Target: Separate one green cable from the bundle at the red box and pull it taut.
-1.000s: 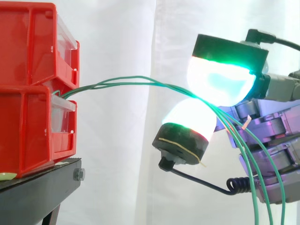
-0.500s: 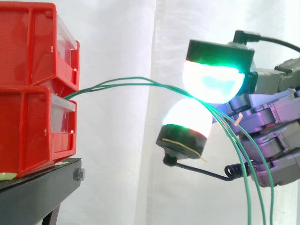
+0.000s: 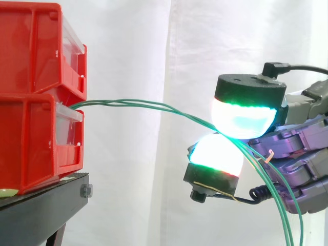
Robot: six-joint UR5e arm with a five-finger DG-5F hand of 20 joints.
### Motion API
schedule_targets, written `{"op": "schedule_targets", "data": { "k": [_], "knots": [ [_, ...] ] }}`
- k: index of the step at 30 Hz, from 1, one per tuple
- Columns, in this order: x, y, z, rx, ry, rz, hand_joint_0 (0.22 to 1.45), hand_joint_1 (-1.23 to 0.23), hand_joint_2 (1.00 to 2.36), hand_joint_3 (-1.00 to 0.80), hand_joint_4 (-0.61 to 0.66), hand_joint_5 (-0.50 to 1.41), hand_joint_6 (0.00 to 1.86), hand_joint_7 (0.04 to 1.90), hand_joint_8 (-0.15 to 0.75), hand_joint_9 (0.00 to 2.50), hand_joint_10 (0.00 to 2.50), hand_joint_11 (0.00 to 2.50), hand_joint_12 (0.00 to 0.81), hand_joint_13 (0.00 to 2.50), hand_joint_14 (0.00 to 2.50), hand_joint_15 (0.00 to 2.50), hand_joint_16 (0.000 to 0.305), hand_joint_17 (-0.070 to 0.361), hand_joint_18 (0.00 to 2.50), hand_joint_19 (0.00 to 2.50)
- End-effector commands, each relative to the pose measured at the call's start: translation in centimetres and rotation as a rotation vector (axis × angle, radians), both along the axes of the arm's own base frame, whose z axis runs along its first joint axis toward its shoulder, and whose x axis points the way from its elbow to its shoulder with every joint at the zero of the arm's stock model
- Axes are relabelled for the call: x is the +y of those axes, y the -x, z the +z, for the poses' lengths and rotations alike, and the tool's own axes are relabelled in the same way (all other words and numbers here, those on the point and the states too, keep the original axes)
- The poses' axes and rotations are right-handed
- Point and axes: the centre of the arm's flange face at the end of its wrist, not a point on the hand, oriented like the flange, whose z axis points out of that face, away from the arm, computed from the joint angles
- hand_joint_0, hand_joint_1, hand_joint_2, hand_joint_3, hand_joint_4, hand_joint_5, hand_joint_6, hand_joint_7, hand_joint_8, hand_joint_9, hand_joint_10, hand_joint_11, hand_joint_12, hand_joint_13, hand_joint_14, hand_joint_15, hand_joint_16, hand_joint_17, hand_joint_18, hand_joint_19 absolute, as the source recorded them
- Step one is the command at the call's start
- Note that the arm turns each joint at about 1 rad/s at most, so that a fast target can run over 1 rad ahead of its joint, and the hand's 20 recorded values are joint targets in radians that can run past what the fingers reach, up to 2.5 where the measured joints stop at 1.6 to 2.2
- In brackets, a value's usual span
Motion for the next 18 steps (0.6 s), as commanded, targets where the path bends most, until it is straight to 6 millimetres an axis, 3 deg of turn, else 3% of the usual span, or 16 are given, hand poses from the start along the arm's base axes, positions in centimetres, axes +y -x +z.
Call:
{"op": "schedule_targets", "data": {
  "k": [1,11,15,18],
  "knots": [
    [-0.3,0.24,0.64,0.0,0.004,0.002,0.72,-0.84,1.01,-0.37,0.13,0.12,0.5,1.38,0.037,2.5,1.88,1.05,0.141,1.97,2.5,0.74,0.053,0.118,2.07,1.41],
    [-0.53,0.87,1.55,0.02,0.042,0.008,0.7,-1.04,1.0,-0.5,0.14,0.12,0.5,1.41,0.052,2.5,2.13,0.92,0.165,1.93,2.5,0.77,0.053,0.119,2.01,1.39],
    [-0.42,0.88,1.54,0.022,0.042,0.01,0.56,-0.93,1.0,-0.5,0.18,0.12,0.5,1.41,0.068,2.5,2.21,0.83,0.178,1.95,2.5,0.72,0.053,0.12,2.03,1.36],
    [-0.42,0.88,1.54,0.022,0.042,0.01,0.48,-0.82,1.0,-0.5,0.2,0.12,0.5,1.41,0.082,2.5,2.09,0.87,0.194,2.02,2.5,0.72,0.059,0.133,2.12,1.31]
  ]
}}
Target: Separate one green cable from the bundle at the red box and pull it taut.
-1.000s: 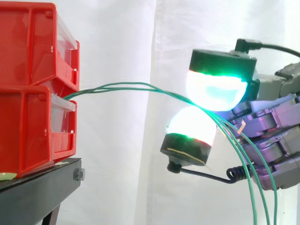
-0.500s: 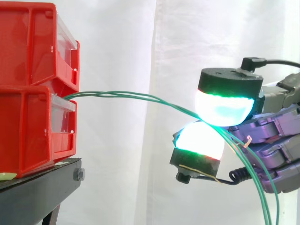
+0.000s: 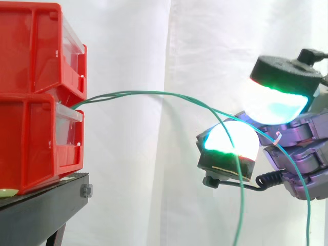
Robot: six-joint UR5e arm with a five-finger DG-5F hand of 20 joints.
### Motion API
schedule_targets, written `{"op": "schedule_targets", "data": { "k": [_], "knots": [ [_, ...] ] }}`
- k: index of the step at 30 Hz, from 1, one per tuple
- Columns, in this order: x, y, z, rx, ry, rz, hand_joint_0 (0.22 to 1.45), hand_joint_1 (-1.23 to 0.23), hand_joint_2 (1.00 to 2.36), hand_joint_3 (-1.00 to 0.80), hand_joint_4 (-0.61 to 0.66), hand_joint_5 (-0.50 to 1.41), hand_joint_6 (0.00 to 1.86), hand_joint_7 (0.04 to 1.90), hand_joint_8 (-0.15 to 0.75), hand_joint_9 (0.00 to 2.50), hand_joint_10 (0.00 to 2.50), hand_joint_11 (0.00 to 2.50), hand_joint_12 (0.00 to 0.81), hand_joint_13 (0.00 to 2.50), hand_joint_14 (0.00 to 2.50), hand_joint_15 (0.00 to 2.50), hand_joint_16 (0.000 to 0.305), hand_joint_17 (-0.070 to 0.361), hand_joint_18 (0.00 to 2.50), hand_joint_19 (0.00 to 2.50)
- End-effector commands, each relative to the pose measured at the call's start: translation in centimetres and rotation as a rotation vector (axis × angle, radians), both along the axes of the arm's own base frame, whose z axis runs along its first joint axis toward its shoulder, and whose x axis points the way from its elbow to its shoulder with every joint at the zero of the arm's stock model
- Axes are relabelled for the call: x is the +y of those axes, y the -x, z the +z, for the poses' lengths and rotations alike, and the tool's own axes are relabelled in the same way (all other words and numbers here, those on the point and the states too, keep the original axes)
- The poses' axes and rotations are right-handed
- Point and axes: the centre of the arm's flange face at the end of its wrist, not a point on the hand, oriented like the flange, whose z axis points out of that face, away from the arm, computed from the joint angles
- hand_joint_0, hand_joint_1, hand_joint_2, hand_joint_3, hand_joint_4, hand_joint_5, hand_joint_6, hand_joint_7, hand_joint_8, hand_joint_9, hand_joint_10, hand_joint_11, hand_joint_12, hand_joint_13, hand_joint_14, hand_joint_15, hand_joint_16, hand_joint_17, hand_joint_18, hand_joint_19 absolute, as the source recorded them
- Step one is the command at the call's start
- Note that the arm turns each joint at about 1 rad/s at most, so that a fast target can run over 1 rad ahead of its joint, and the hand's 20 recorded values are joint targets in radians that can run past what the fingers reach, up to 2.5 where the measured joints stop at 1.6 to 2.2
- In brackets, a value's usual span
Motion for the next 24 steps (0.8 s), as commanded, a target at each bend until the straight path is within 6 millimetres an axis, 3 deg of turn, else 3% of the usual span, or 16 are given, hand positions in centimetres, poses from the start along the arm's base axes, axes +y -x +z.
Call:
{"op": "schedule_targets", "data": {
  "k": [1,6,11,15,24],
  "knots": [
    [0.04,0.02,0.02,0.0,0.0,0.001,0.47,-0.78,1.0,-0.5,0.2,0.12,0.5,1.41,0.085,2.5,2.06,0.89,0.196,2.03,2.5,0.72,0.06,0.135,2.14,1.3],
    [0.04,0.02,0.02,0.0,0.0,0.001,0.52,-0.56,1.0,-0.5,0.18,0.12,0.5,1.43,0.075,2.5,2.19,0.82,0.181,2.01,2.5,0.72,0.056,0.126,2.1,1.34],
    [0.04,0.0,-0.09,0.002,0.002,0.001,0.59,-0.52,1.0,-0.5,0.17,0.12,0.5,1.43,0.066,2.5,2.29,0.79,0.172,1.98,2.5,0.72,0.05,0.113,2.06,1.39],
    [0.04,0.02,0.02,0.001,0.002,0.001,0.67,-0.61,1.0,-0.5,0.16,0.13,0.5,1.43,0.058,2.5,2.28,0.8,0.164,1.97,2.5,0.73,0.05,0.111,2.06,1.4],
    [0.04,0.02,0.02,0.001,0.002,0.001,0.7,-0.76,1.0,-0.5,0.13,0.13,0.5,1.42,0.043,2.5,2.24,0.85,0.147,1.96,2.5,0.73,0.049,0.111,2.05,1.39]
  ]
}}
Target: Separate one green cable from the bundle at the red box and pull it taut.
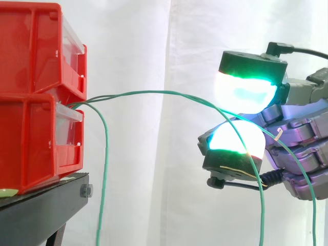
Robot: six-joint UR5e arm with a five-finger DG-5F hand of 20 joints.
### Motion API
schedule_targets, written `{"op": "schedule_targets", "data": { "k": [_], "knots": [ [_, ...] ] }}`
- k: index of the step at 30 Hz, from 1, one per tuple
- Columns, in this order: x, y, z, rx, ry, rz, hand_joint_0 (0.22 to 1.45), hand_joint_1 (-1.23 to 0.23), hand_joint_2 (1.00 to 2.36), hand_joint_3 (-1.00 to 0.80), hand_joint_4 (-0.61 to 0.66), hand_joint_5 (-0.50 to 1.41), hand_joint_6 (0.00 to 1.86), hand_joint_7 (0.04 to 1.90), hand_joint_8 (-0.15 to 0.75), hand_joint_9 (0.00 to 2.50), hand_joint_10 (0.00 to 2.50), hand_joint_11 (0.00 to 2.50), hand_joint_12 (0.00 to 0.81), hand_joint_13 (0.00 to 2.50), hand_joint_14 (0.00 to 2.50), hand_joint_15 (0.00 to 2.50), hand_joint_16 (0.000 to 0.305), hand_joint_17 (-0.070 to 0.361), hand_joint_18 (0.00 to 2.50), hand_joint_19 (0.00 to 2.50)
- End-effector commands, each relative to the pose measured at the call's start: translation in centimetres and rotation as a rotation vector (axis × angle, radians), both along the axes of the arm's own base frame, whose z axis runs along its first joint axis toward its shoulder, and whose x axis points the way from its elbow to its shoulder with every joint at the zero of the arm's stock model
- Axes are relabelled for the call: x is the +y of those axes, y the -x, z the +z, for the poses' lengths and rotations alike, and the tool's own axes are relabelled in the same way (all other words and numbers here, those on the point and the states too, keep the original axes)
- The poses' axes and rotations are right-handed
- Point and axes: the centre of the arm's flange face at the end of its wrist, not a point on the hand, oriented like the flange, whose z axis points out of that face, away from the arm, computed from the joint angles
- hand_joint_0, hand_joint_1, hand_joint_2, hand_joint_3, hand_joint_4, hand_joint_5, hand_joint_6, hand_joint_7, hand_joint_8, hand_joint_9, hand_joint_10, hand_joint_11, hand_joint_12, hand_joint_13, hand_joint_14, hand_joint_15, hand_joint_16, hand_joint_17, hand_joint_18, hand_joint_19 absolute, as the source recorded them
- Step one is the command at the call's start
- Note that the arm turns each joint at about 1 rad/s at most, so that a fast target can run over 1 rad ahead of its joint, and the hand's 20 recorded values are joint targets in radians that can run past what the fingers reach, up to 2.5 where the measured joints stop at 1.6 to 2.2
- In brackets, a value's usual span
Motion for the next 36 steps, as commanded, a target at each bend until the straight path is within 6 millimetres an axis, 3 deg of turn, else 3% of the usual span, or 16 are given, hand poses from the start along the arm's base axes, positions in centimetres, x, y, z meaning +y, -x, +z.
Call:
{"op": "schedule_targets", "data": {
  "k": [1,14,15,18,21,22,23,24,25,27,29,33,36],
  "knots": [
    [0.02,0.0,0.02,0.0,-0.002,0.0,0.7,-0.78,1.0,-0.5,0.14,0.13,0.5,1.42,0.044,2.5,2.24,0.85,0.138,1.96,2.5,0.73,0.049,0.111,2.04,1.4],
    [0.02,0.02,0.01,0.001,-0.001,0.0,0.67,-1.08,1.0,-0.5,0.12,0.12,0.5,1.43,0.053,2.5,2.34,0.83,0.166,1.9,2.5,0.79,0.049,0.11,1.94,1.4],
    [0.02,0.02,0.01,0.001,-0.001,0.0,0.6,-1.09,1.0,-0.5,0.13,0.11,0.51,1.4,0.059,2.5,2.37,0.81,0.177,1.9,2.5,0.8,0.05,0.112,1.92,1.4],
    [-0.11,0.11,-0.05,0.009,0.0,-0.002,0.44,-1.0,1.0,-0.5,0.17,0.12,0.51,1.41,0.087,2.5,2.13,0.9,0.198,1.99,2.5,0.78,0.062,0.139,2.02,1.32],
    [-0.11,0.11,-0.05,0.009,0.002,-0.001,0.35,-0.64,1.0,-0.5,0.17,0.13,0.51,1.43,0.1,2.5,1.73,1.07,0.215,2.1,2.5,0.78,0.074,0.168,2.14,1.09],
    [-0.1,0.09,-0.15,0.01,0.002,-0.001,0.36,-0.62,1.0,-0.5,0.17,0.13,0.51,1.43,0.1,2.5,1.73,1.07,0.215,2.11,2.5,0.78,0.074,0.167,2.14,1.08],
    [-0.1,0.09,-0.15,0.01,0.002,-0.001,0.37,-0.45,1.0,-0.5,0.17,0.13,0.51,1.42,0.095,2.5,1.68,1.08,0.209,2.11,2.5,0.78,0.074,0.166,2.14,1.08],
    [-0.11,0.11,-0.05,0.009,0.002,-0.001,0.41,-0.33,1.0,-0.5,0.16,0.13,0.52,1.41,0.087,2.5,1.8,1.03,0.201,2.07,2.5,0.78,0.071,0.159,2.1,1.13],
    [-0.1,0.09,-0.15,0.01,0.002,-0.001,0.42,-0.31,1.0,-0.5,0.16,0.13,0.52,1.4,0.085,2.5,1.84,1.01,0.199,2.06,2.5,0.77,0.069,0.155,2.09,1.14],
    [-0.1,0.09,-0.15,0.01,0.002,-0.001,0.51,-0.35,1.0,-0.5,0.15,0.11,0.55,1.34,0.067,2.5,2.15,0.86,0.184,1.97,2.5,0.76,0.058,0.13,2.0,1.33],
    [-0.11,0.11,-0.05,0.009,0.002,-0.001,0.57,-0.42,1.0,-0.5,0.14,0.11,0.56,1.31,0.06,2.5,2.27,0.8,0.178,1.94,2.5,0.75,0.052,0.116,1.96,1.4],
    [-0.11,0.11,-0.05,0.009,0.002,-0.001,0.68,-0.59,1.0,-0.46,0.14,0.11,0.56,1.31,0.056,2.5,2.19,0.86,0.175,1.93,2.5,0.74,0.049,0.11,1.93,1.42],
    [-0.11,0.11,-0.05,0.009,0.002,-0.001,0.7,-0.63,1.01,-0.38,0.15,0.11,0.54,1.36,0.054,2.5,2.12,0.9,0.17,1.94,2.5,0.75,0.048,0.109,1.94,1.43]
  ]
}}
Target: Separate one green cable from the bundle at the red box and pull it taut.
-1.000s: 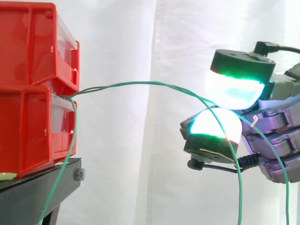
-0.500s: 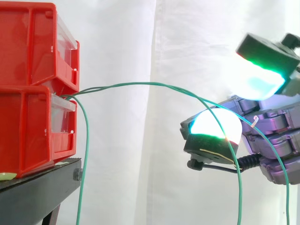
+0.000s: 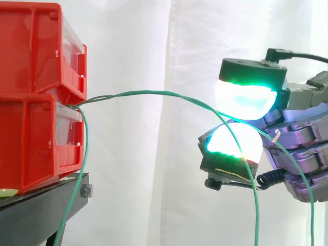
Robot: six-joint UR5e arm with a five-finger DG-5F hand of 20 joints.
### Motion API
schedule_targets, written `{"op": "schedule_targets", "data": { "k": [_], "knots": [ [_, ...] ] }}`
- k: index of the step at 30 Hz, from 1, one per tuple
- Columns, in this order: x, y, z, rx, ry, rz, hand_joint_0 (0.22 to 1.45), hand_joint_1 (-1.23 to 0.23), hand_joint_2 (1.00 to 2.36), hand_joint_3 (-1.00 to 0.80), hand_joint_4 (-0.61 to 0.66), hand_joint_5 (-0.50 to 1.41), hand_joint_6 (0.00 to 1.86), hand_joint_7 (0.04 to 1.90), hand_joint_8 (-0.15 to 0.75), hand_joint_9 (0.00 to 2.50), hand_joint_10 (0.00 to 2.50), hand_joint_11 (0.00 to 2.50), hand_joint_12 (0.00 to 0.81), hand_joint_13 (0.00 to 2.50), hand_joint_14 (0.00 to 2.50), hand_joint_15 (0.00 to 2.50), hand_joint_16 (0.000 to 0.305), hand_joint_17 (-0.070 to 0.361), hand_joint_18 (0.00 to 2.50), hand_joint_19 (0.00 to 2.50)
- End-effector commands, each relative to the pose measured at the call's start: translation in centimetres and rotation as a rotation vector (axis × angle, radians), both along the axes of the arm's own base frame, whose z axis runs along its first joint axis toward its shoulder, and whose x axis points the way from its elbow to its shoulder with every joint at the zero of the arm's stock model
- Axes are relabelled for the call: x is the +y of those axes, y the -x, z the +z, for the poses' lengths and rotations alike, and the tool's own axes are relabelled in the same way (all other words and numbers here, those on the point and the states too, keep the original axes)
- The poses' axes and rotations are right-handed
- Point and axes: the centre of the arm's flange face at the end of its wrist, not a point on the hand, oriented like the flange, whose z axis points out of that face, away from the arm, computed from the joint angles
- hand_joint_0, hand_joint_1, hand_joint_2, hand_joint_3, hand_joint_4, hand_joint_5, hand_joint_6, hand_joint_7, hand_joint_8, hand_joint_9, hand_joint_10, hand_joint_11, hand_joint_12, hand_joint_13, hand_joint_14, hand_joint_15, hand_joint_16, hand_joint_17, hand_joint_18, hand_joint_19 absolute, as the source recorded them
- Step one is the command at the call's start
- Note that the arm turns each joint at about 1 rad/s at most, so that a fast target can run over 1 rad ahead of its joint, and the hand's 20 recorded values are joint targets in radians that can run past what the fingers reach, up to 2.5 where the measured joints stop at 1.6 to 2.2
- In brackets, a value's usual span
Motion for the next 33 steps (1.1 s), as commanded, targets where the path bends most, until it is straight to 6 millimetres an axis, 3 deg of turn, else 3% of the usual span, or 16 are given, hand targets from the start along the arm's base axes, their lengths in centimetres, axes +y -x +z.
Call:
{"op": "schedule_targets", "data": {
  "k": [1,12,21,28,33],
  "knots": [
    [0.0,0.0,0.1,-0.001,0.0,0.0,0.7,-0.63,1.01,-0.37,0.15,0.11,0.54,1.36,0.053,2.5,2.1,0.91,0.17,1.94,2.5,0.76,0.049,0.11,1.94,1.42],
    [0.0,0.0,0.0,0.001,-0.001,0.0,0.72,-0.67,1.02,-0.32,0.14,0.12,0.51,1.46,0.053,2.5,2.03,0.98,0.16,1.94,2.5,0.75,0.049,0.109,1.91,1.43],
    [0.1,0.1,0.7,-0.01,-0.006,0.0,0.73,-0.68,1.02,-0.22,0.15,0.13,0.5,1.46,0.024,2.5,1.72,1.15,0.137,1.96,2.5,0.73,0.049,0.11,1.88,1.42],
    [-0.1,0.2,0.7,-0.004,-0.006,0.005,0.73,-0.69,1.02,-0.2,0.14,0.13,0.5,1.47,0.024,2.5,1.72,1.15,0.13,1.97,2.5,0.74,0.047,0.106,1.87,1.42],
    [-0.6,1.9,-0.2,0.136,-0.006,0.085,0.73,-0.69,1.02,-0.19,0.14,0.13,0.5,1.47,0.024,2.5,1.72,1.15,0.122,1.97,2.5,0.74,0.047,0.107,1.86,1.41]
  ]
}}
